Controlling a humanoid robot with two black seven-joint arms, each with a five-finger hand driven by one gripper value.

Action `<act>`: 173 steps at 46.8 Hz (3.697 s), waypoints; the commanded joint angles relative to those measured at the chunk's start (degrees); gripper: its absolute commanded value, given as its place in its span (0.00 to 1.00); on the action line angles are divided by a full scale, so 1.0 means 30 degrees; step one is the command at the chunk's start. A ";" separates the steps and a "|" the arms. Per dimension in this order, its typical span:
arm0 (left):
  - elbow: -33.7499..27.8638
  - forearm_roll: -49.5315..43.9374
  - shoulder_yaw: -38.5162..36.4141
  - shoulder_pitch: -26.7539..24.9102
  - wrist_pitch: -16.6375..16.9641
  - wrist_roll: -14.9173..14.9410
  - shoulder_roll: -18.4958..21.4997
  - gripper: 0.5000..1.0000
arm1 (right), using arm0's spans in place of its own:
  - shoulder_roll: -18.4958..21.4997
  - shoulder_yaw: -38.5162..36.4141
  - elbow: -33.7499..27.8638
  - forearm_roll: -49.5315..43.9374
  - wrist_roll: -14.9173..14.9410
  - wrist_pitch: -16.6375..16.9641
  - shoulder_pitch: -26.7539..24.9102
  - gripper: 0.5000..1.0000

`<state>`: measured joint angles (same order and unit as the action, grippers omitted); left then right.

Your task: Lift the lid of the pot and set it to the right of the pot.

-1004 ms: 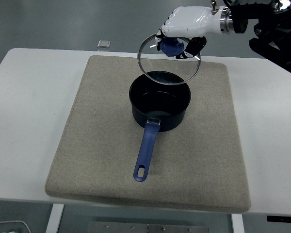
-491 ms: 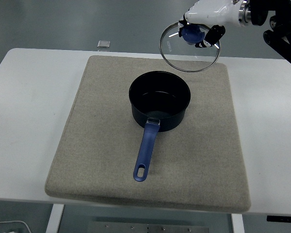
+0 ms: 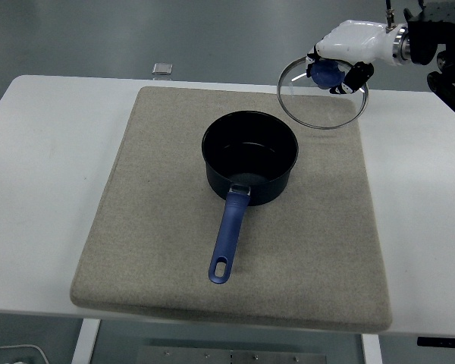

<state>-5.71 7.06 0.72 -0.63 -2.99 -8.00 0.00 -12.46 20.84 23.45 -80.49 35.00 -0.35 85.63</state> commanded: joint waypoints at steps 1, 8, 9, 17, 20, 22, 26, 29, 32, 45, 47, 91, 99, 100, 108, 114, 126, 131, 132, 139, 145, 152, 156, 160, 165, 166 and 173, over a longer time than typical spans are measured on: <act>-0.0002 -0.0010 -0.0005 0.0005 0.0000 0.0000 0.0000 1.00 | -0.0038 0.0406 0.0007 0.0170 0.0000 -0.0058 -0.0126 0.00; -0.0002 -0.0010 -0.0005 0.0005 0.0000 0.0000 0.0000 1.00 | -0.0155 0.0494 0.0007 0.0141 0.0000 -0.0087 -0.0623 0.00; -0.0002 -0.0010 -0.0005 0.0005 0.0000 0.0000 0.0000 1.00 | -0.0213 0.0523 0.0036 0.0141 0.0000 -0.0116 -0.0682 0.00; -0.0002 -0.0010 -0.0005 0.0005 0.0000 0.0000 0.0000 1.00 | -0.0360 0.0553 0.0065 -0.0006 0.0000 -0.0146 -0.1327 0.00; -0.0002 0.0019 -0.0005 0.0005 0.0000 0.0000 0.0000 1.00 | -0.0623 0.0582 0.0065 -0.0064 0.0000 -0.0175 -0.1561 0.00; -0.0002 0.0019 -0.0005 0.0005 0.0000 0.0000 0.0000 1.00 | -0.0798 0.0611 0.0182 -0.0064 0.0000 -0.0146 -0.1737 0.00; -0.0002 -0.0010 0.0024 0.0005 0.0000 0.0000 0.0000 1.00 | -0.0975 0.0728 0.0212 -0.0093 0.0000 -0.0117 -0.1971 0.00; -0.0002 0.0019 -0.0005 0.0005 0.0000 0.0000 0.0000 1.00 | -0.1063 0.0962 0.0241 -0.0064 0.0000 -0.0175 -0.2060 0.00; -0.0002 -0.0010 -0.0005 0.0005 0.0000 0.0000 0.0000 1.00 | -0.1063 0.1080 0.0299 0.0023 0.0000 -0.0175 -0.2060 0.00; -0.0002 -0.0010 -0.0005 0.0005 0.0000 0.0000 0.0000 1.00 | -0.1297 0.1051 0.0533 0.0200 0.0000 -0.0175 -0.2382 0.00; -0.0002 0.0019 -0.0005 0.0005 0.0000 0.0000 0.0000 1.00 | -0.1268 0.0963 0.0534 0.0229 0.0000 -0.0205 -0.2557 0.00; 0.0056 -0.0010 0.0024 0.0005 0.0000 0.0000 0.0000 1.00 | -0.1034 0.0816 0.0534 0.2715 0.0000 -0.0381 -0.3320 0.25; -0.0002 -0.0010 0.0024 0.0005 0.0000 0.0000 0.0000 1.00 | -0.0975 0.0904 0.0563 0.3539 0.0000 -0.0058 -0.3320 0.80; -0.0002 -0.0010 -0.0005 0.0005 0.0000 0.0000 0.0000 1.00 | -0.0975 0.0904 0.0563 0.3539 0.0000 0.0000 -0.3320 0.80; -0.0002 -0.0010 -0.0005 0.0005 0.0000 0.0000 0.0000 1.00 | -0.0975 0.0904 0.0592 0.3539 0.0000 0.0030 -0.3320 0.80; 0.0056 0.0019 -0.0005 0.0005 0.0000 0.0000 0.0000 1.00 | -0.0975 0.0904 0.0563 0.3510 0.0000 0.0030 -0.3291 0.80; -0.0002 -0.0010 -0.0005 0.0005 0.0000 0.0000 0.0000 1.00 | -0.1327 0.0963 0.0564 0.3510 0.0000 0.0030 -0.2413 0.80; -0.0002 -0.0010 -0.0005 0.0005 0.0000 0.0000 0.0000 1.00 | -0.1736 0.1021 0.0563 0.3422 0.0000 0.0001 -0.1739 0.80; -0.0002 -0.0010 -0.0005 0.0005 0.0000 0.0000 0.0000 1.00 | -0.1795 0.1022 0.0563 0.3364 0.0000 0.0001 -0.1535 0.81; -0.0002 -0.0010 -0.0005 0.0005 0.0000 0.0000 0.0000 1.00 | -0.1971 0.0934 0.0563 0.3656 0.0000 -0.0205 -0.0275 0.81; -0.0002 -0.0010 -0.0005 0.0005 0.0000 0.0000 0.0000 1.00 | -0.1913 0.0204 0.1467 0.4211 0.0000 -0.0263 0.0459 0.81; -0.0002 0.0019 -0.0005 0.0005 0.0000 0.0000 0.0000 1.00 | -0.1533 -0.3572 0.3667 0.7284 0.0000 -0.0176 0.0606 0.81; -0.0002 -0.0010 -0.0005 0.0005 0.0000 0.0000 0.0000 1.00 | -0.1094 -0.6122 0.3698 0.9890 0.0000 -0.0087 0.0635 0.81; -0.0002 -0.0010 -0.0005 0.0005 0.0000 0.0000 0.0000 1.00 | -0.0624 -0.7647 0.3435 1.2673 0.0000 -0.0087 0.0752 0.81; 0.0056 -0.0010 0.0024 0.0005 0.0000 0.0000 0.0000 1.00 | -0.0507 -0.8178 0.2996 1.7328 0.0000 -0.0087 0.0841 0.81; -0.0002 -0.0010 -0.0005 0.0005 0.0000 0.0000 0.0000 1.00 | -0.0477 -0.8149 0.2908 1.8411 0.0000 -0.0058 0.0840 0.81; -0.0002 -0.0010 0.0024 0.0005 0.0000 0.0000 0.0000 1.00 | -0.0273 -0.8031 0.2176 2.3895 -0.2522 -0.0058 -0.0006 0.81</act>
<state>-5.62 7.04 0.72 -0.61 -2.98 -8.00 0.00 -13.80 -3.23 30.85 -14.86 31.78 -0.54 87.26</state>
